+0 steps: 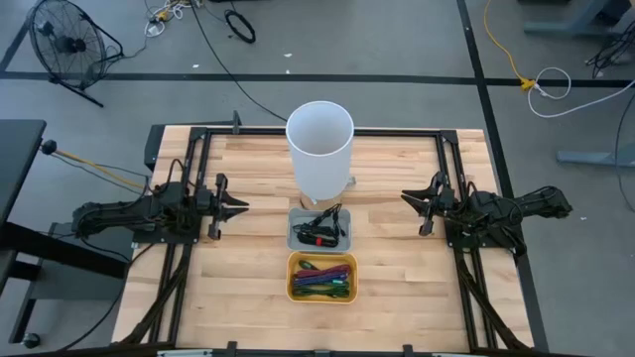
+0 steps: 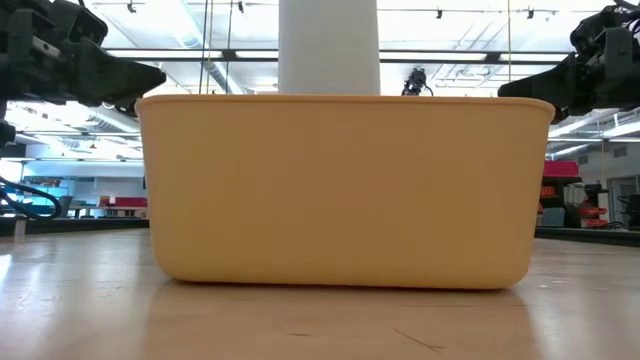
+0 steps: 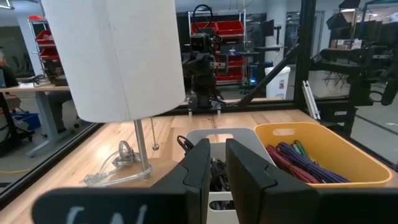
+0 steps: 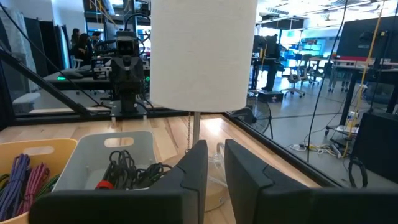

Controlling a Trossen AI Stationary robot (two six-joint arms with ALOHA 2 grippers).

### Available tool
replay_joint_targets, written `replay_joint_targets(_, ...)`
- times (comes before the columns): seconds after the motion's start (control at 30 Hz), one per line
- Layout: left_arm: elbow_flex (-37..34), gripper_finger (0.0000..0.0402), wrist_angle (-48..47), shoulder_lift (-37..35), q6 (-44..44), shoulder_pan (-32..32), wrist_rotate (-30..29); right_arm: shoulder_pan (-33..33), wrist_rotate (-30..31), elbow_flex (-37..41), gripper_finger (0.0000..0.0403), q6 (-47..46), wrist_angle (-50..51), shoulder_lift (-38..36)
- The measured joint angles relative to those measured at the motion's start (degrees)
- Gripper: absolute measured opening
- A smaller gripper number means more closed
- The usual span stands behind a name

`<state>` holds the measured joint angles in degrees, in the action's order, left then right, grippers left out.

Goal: Pick & Place USB Port
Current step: Return to Home Position

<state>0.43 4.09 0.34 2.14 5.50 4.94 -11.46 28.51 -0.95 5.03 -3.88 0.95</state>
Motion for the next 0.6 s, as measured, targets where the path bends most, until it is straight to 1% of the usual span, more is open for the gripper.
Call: replay_joint_targets(0.6, 0.0, 0.0058, 0.5, 0.0, 0.0, 0.0, -0.3, 0.0, 0.0, 0.0, 0.0059, 0.0, 0.0, 0.0)
